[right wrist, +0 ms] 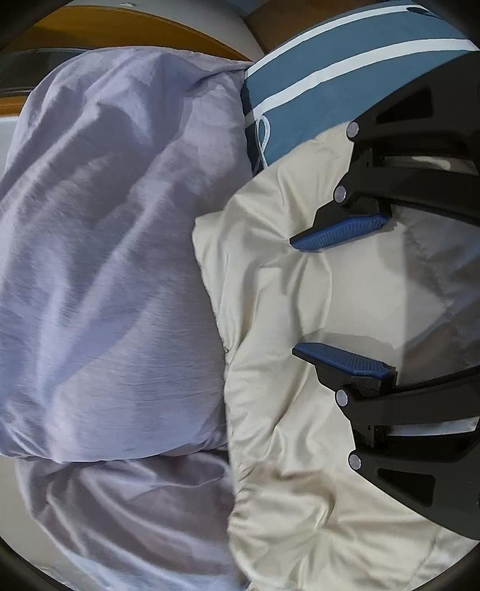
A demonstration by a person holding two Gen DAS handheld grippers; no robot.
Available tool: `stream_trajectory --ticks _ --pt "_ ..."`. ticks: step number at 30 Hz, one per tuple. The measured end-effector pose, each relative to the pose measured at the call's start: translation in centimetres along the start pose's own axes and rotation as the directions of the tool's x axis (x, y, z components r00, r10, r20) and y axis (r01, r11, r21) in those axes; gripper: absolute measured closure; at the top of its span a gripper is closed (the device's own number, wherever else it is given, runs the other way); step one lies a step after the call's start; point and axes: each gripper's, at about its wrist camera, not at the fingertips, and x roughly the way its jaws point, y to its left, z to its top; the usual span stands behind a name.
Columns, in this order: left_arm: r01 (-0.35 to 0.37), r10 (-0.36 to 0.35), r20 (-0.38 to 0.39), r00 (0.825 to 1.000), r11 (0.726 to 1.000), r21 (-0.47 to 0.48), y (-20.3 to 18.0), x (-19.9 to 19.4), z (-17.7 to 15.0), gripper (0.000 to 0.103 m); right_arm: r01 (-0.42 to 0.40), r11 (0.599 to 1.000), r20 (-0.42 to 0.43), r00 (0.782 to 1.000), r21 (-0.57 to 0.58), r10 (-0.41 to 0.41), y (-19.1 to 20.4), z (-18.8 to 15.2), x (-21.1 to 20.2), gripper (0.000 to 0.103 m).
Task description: Fold large clothes
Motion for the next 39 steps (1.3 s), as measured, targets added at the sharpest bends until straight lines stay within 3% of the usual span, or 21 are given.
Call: stream_trajectory --ticks 10,22,30,34,36,39 --pt "0.063 -0.064 -0.012 0.998 0.997 -0.038 0.5 1.9 -1.0 0.002 0.021 1.0 -0.015 1.0 -0.012 -0.022 -0.1 -0.5 2.3 0.045" --pt "0.093 -0.094 -0.012 0.996 0.994 -0.059 1.0 3.0 -1.1 0.002 -0.012 1.0 -0.045 0.999 0.012 0.013 -1.9 -0.4 4.1 0.045" --pt "0.089 -0.09 -0.021 0.996 0.994 -0.061 1.8 4.1 -0.8 0.002 0.009 1.0 -0.06 0.998 -0.001 -0.009 -1.6 0.0 4.7 0.044" --pt "0.084 -0.087 -0.057 0.995 0.995 -0.057 2.1 2.3 -0.9 0.005 0.02 1.0 -0.076 0.997 0.008 -0.019 -1.8 0.1 3.7 0.043" --pt "0.12 -0.122 -0.039 0.992 0.991 -0.052 2.9 0.5 -1.2 0.005 -0.003 0.999 -0.07 0.998 0.039 0.006 -2.4 0.1 2.3 0.042" --pt "0.116 -0.116 -0.009 0.993 0.993 -0.039 4.9 -2.5 -1.9 0.005 -0.022 0.993 -0.049 0.998 0.117 0.028 -4.7 -0.2 -0.7 0.038"
